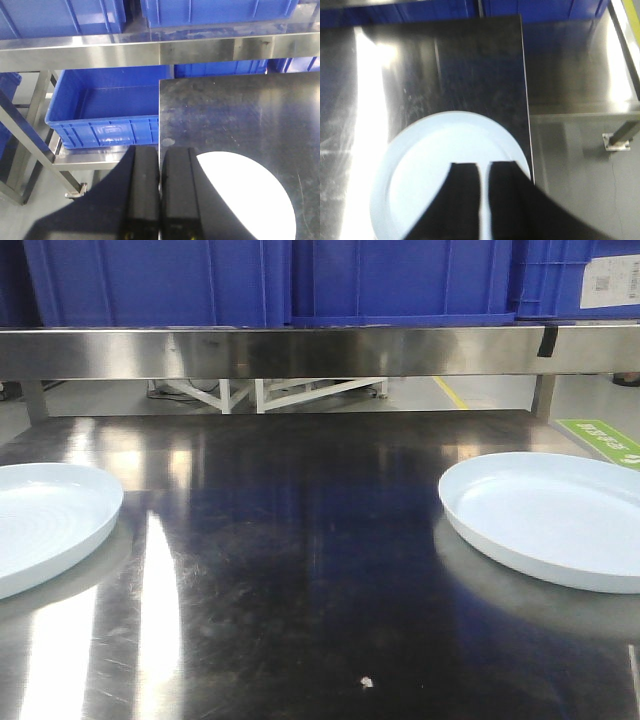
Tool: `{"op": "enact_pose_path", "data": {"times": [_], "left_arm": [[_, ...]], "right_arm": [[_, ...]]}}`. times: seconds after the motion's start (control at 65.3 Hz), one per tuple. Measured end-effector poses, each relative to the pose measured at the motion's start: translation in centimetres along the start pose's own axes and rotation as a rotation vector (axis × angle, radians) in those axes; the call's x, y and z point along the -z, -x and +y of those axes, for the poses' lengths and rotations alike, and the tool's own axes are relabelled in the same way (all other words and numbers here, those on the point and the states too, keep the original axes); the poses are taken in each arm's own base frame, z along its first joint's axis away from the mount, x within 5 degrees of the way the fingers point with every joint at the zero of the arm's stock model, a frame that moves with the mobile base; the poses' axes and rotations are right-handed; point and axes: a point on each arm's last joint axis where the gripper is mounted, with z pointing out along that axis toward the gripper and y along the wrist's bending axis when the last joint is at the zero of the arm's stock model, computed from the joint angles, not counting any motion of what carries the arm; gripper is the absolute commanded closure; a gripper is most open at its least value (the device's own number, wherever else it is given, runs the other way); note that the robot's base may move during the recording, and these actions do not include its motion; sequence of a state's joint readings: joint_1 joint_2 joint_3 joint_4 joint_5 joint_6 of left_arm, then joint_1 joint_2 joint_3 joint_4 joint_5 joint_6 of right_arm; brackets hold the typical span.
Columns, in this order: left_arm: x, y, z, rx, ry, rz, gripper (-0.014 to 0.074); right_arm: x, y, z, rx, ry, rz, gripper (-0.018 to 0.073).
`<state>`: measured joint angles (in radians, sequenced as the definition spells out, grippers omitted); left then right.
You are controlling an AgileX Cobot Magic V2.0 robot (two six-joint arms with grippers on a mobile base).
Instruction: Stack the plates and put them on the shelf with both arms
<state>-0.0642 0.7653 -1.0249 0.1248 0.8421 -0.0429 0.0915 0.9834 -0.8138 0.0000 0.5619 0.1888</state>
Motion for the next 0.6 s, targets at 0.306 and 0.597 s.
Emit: {"op": "enact_pose_path", "data": {"times": [0.306,0.597], "left_arm": [[-5.2,-0.3,-0.6,0.013,-0.013,0.189,0.0049],[-12.8,-2.0,-1.4,0.020,-0.013,0.430,0.0049]], "right_arm": [[-1.1,-0.3,-0.1,0.000,-0.010,0.050,0.0033],[-2.5,-0.5,-0.1,0.000,-0.019,0.098,0.0033]]}}
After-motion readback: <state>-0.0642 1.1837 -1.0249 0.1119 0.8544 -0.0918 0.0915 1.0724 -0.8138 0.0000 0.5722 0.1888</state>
